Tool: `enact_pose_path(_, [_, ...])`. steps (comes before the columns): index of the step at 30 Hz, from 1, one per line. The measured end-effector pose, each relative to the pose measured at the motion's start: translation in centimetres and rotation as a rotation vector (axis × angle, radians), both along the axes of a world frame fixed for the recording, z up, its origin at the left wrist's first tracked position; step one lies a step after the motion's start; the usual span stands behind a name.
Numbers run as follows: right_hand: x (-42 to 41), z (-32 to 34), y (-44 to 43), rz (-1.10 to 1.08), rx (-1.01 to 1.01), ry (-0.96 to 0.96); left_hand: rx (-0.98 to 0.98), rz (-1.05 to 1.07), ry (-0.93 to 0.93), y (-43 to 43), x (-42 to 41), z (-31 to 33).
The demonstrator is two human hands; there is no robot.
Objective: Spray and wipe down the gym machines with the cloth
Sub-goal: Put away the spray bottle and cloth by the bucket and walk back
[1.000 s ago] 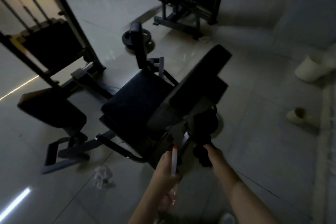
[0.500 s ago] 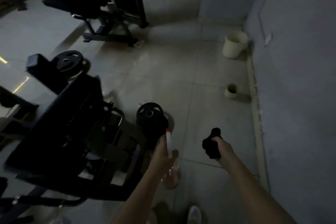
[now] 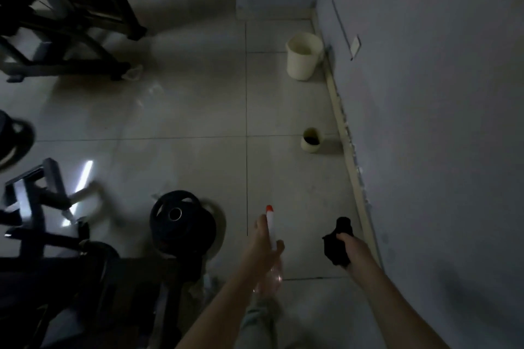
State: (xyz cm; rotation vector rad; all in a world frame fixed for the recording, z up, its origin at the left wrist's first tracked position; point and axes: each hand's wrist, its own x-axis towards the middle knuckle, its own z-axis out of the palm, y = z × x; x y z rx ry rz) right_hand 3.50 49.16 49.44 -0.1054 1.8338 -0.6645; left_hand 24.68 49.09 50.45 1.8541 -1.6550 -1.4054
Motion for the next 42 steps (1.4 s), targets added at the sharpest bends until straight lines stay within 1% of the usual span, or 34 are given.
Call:
enact_pose_path(4, [-2.3,-1.8,-4.7,-0.008,0.081,0.032,0.059,-0.049,-0.009,-5.6,-2.3,-2.0])
enact_pose_path(8, [-5.2,-4.3,-9.6,0.009,0.147,0.039,0.06,-0.119,-0.039,-11.8,-5.3,-4.8])
enact_pose_path(13, [-9.8,-10.4,-16.5,0.047,0.197,0.065,0.09,-0.125,-0.055,-19.3,-10.6,-10.1])
enact_pose_path(16, [-12.2,-14.6,-20.2,0.126,0.196,0.076,0.055,-0.083,-0.071,-23.9,-13.6,-14.1])
enact_pose_path(21, [-15.9,-22.6,-25.2,0.147,0.242,0.077,0.047,-0.052,-0.072,-30.1,-18.4,-22.4])
enact_pose_path(26, [-18.1,-32.3,-29.3,0.137,0.217,0.126,0.145,-0.02,-0.057,-35.2,-21.7,-32.3])
enact_pose_path(30, [-19.2,-40.3,-31.4,0.146,0.188,0.099,0.11,-0.089,-0.051,-38.6,-23.8,-40.4])
enact_pose_path(33, [-20.2,-45.5,-32.4,0.138,0.18,0.101,0.029,-0.112,-0.011,-40.2,-25.2,-44.9])
enact_pose_path(37, [-21.4,-50.2,-33.8,0.161,0.187,0.184,-0.065,-0.097,0.028,-42.0,-26.8,-49.1])
enact_pose_path(42, [-22.1,-54.0,-35.2,0.13,0.154,0.212,-0.096,-0.064,0.059,-43.9,-28.2,-53.8])
